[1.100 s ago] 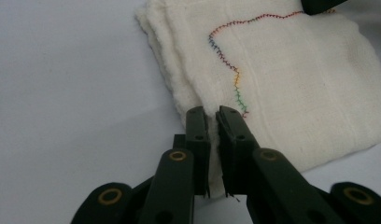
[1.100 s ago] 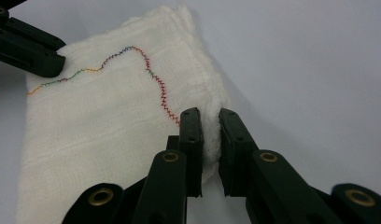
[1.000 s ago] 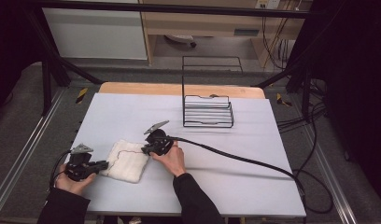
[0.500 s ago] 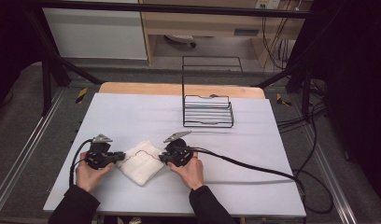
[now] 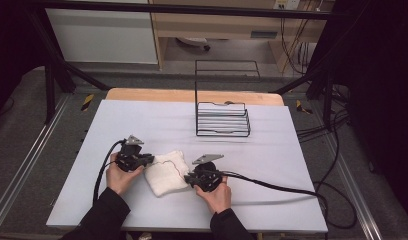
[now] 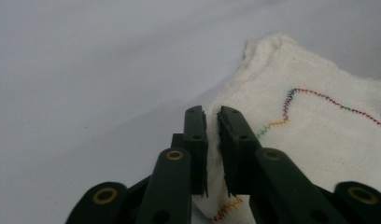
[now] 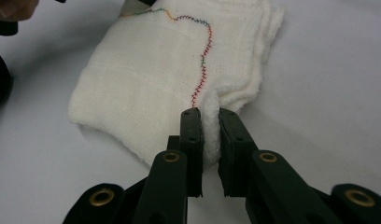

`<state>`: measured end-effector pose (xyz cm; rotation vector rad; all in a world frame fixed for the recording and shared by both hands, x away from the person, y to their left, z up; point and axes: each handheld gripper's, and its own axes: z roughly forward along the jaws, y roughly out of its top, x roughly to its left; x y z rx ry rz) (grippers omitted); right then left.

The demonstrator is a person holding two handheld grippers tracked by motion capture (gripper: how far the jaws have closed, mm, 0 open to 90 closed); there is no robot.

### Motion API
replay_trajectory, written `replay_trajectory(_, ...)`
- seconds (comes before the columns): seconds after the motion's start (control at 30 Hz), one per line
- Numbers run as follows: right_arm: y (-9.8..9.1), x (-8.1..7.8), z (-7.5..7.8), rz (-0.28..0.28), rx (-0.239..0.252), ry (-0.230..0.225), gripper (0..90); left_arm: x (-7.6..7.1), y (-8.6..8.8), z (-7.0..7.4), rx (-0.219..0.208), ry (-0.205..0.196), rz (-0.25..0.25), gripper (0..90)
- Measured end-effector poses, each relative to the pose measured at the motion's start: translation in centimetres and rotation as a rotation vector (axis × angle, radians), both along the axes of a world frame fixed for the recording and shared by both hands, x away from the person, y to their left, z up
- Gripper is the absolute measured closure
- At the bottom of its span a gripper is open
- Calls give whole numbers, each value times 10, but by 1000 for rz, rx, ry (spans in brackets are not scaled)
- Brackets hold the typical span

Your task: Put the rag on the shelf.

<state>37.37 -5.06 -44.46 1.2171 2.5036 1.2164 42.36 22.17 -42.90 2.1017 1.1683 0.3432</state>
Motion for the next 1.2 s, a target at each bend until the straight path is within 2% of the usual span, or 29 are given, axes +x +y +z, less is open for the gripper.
replay_trajectory(0.03,-1,-1,-1,-1,1,0,809,-3,1,3,4,-3,9,682)
replay_trajectory(0.07,-2,0,-1,5,0,-5,757,-7,3,7,4,-15,12,573)
replay_trajectory(0.1,-3,0,0,8,-9,-24,689,-19,7,13,1,-34,13,524)
replay_trajectory(0.13,-4,1,2,11,-15,-58,621,-19,7,13,1,-34,13,474)
replay_trajectory(0.17,-6,2,5,13,-22,-92,555,-26,9,15,4,-40,5,447)
replay_trajectory(0.2,-8,5,8,17,-24,-124,504,-44,12,17,3,-51,-12,429)
replay_trajectory(0.23,-8,5,8,17,-24,-124,504,-44,12,17,3,-51,-12,410)
replay_trajectory(0.27,-9,14,12,24,-15,-169,408,-61,12,15,-4,-50,-27,399)
replay_trajectory(0.3,-10,20,13,22,1,-173,401,-68,11,13,-5,-46,-35,398)
replay_trajectory(0.33,-9,27,14,16,21,-165,395,-68,11,13,-5,-46,-35,396)
replay_trajectory(0.37,-8,34,14,12,37,-157,376,-80,8,9,5,-44,-57,397)
replay_trajectory(0.4,-5,42,12,8,46,-160,371,-80,8,9,5,-44,-57,398)
replay_trajectory(0.43,-5,42,12,8,46,-160,371,-84,7,7,4,-42,-63,398)
replay_trajectory(0.47,1,57,8,6,37,-146,373,-87,5,5,-4,-35,-73,391)
replay_trajectory(0.5,1,57,8,6,37,-146,373,-90,3,3,-12,-30,-80,391)
replay_trajectory(0.53,10,70,3,15,9,-139,384,-91,1,1,-12,-28,-88,381)
replay_trajectory(0.57,14,75,0,24,-3,-133,383,-91,0,0,-11,-27,-92,372)
replay_trajectory(0.7,26,87,-6,54,-40,-124,396,-90,2,-1,-17,-44,-95,317)
replay_trajectory(0.73,30,91,-8,66,-39,-106,422,-90,3,0,-17,-55,-94,296)
replay_trajectory(0.87,32,94,-10,72,-23,-72,471,-92,3,0,-42,-56,-97,290)
replay_trajectory(0.9,32,94,-10,85,-17,-66,564,-91,1,-3,-42,-36,-101,291)
replay_trajectory(0.93,32,94,-10,85,-17,-66,564,-91,1,-3,-42,-36,-101,293)
replay_trajectory(1.1,32,91,-9,105,15,-17,783,-91,-4,-6,-49,-5,-114,334)
replay_trajectory(1.2,32,88,-7,100,17,-30,826,-93,-6,-6,-60,5,-124,379)
